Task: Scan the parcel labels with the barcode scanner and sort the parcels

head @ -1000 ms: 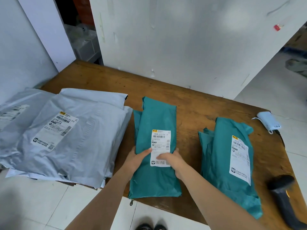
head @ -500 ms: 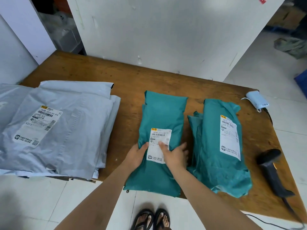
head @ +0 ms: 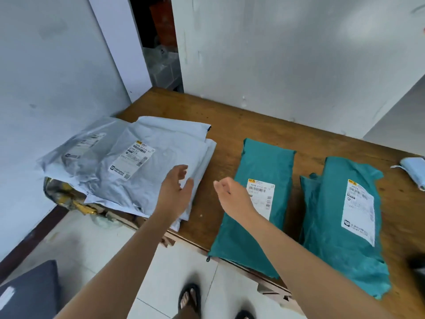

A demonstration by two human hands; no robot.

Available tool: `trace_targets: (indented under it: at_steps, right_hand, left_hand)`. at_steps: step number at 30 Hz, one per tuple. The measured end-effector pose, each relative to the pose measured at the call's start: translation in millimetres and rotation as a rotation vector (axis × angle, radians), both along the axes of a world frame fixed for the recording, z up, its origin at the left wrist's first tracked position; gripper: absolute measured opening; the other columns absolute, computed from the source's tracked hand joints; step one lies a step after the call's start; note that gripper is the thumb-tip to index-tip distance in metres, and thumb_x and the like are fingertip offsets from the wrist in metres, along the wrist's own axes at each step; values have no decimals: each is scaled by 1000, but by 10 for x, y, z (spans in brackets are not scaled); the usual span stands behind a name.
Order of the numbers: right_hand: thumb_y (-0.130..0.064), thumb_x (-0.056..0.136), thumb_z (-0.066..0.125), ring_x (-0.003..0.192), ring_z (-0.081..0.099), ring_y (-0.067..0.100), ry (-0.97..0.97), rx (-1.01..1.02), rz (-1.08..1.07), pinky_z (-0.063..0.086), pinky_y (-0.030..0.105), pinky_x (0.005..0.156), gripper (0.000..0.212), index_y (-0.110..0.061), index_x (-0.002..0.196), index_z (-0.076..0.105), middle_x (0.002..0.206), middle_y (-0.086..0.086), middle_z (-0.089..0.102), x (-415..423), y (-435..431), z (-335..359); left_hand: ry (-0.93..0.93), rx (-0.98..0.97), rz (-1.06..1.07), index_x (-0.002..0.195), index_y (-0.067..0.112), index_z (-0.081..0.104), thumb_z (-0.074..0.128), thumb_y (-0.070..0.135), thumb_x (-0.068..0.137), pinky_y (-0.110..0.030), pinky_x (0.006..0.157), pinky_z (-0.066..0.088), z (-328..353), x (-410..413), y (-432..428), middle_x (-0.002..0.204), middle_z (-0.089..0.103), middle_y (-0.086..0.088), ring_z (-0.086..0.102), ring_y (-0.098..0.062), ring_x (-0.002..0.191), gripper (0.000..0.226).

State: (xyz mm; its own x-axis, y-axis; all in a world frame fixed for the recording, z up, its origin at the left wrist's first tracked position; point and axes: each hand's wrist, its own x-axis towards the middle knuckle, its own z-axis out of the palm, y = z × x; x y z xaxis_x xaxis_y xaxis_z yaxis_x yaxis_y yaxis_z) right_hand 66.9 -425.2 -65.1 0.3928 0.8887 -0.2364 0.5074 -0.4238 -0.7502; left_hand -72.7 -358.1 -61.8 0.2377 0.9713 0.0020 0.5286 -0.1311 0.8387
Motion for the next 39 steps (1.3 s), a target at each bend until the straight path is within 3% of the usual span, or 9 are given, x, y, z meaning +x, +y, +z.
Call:
trace_targets:
  at_steps: [6, 11, 18, 22, 26, 31, 35, 37, 39]
  right_hand:
    - [-39, 98, 43, 73, 51, 24, 139, -164, -17, 44, 36, 73, 57, 15, 103, 58, 80, 18, 52, -317, 408, -16]
    - [-40, 89, 57, 99, 63, 32, 137, -104, -280, 49, 44, 94, 49, 5, 110, 60, 106, 22, 64, -764, 1318, 51]
    - [-49, 41, 92, 125, 46, 31, 473, -212, -833, 44, 44, 98, 127, -9, 144, 29, 141, 11, 42, -1026, 1728, -248]
    - [-28, 54, 93, 103, 63, 31, 766, -142, -902, 54, 43, 81, 86, -1, 127, 57, 122, 14, 64, -1036, 1458, -370]
    - [-48, 38, 92, 126, 49, 33, 465, -202, -964, 44, 50, 103, 135, -8, 148, 25, 142, 12, 46, -1092, 1563, -315]
    - [-34, 74, 76, 141, 29, 27, -345, -70, -674, 25, 41, 115, 91, -17, 148, 26, 153, 11, 32, -1220, 2114, 105]
    - [-17, 80, 73, 115, 56, 21, 253, 115, -485, 46, 36, 97, 51, -13, 127, 53, 117, 4, 56, -1705, 2749, 312]
    - [-12, 81, 72, 89, 61, 21, 579, 65, -445, 50, 34, 82, 27, -14, 105, 61, 96, 5, 59, -1992, 2985, 290]
    - [-11, 81, 71, 64, 51, 17, 800, -66, -395, 42, 26, 60, 16, -17, 77, 56, 74, 4, 53, -2238, 3126, 204]
  left_hand:
    - [92, 103, 153, 123, 3, 54, 59, 7, 86, -43, 102, 41, -14, -791, 818, 127, 49, -19, 48, -34, 118, 37]
    - [190, 97, 147, 123, 2, 54, 60, 7, 86, -42, 97, 40, -19, -1522, 1868, 124, 53, -22, 52, -38, 112, 38]
    - [369, -237, -317, 133, 6, 39, 67, 32, 83, -36, 100, 42, -163, -1526, 2324, 132, 50, -14, 50, -29, 120, 63]
    - [344, -312, -332, 133, 6, 39, 71, 37, 79, -34, 98, 41, -237, -1373, 2378, 134, 52, -12, 49, -28, 124, 70]
    - [294, -240, -270, 134, 11, 40, 71, 35, 77, -38, 100, 39, -256, -1416, 2573, 132, 51, -11, 47, -29, 123, 69]
    - [437, -34, 96, 141, 9, 31, 74, 36, 74, -51, 110, 23, -153, -2042, 3269, 144, 32, -22, 28, -41, 134, 84]
    - [374, -586, 186, 129, -1, 45, 88, 57, 37, -49, 94, 49, -266, -2660, 3878, 126, 54, -25, 54, -41, 112, 117]
    - [311, -783, 75, 95, -5, 63, 88, 42, 50, -25, 53, 52, -299, -2824, 3990, 76, 67, -18, 60, -28, 63, 71]
    - [308, -858, 11, 82, -4, 66, 87, 39, 60, -24, 49, 41, -363, -2902, 4106, 62, 63, -18, 54, -23, 51, 53]
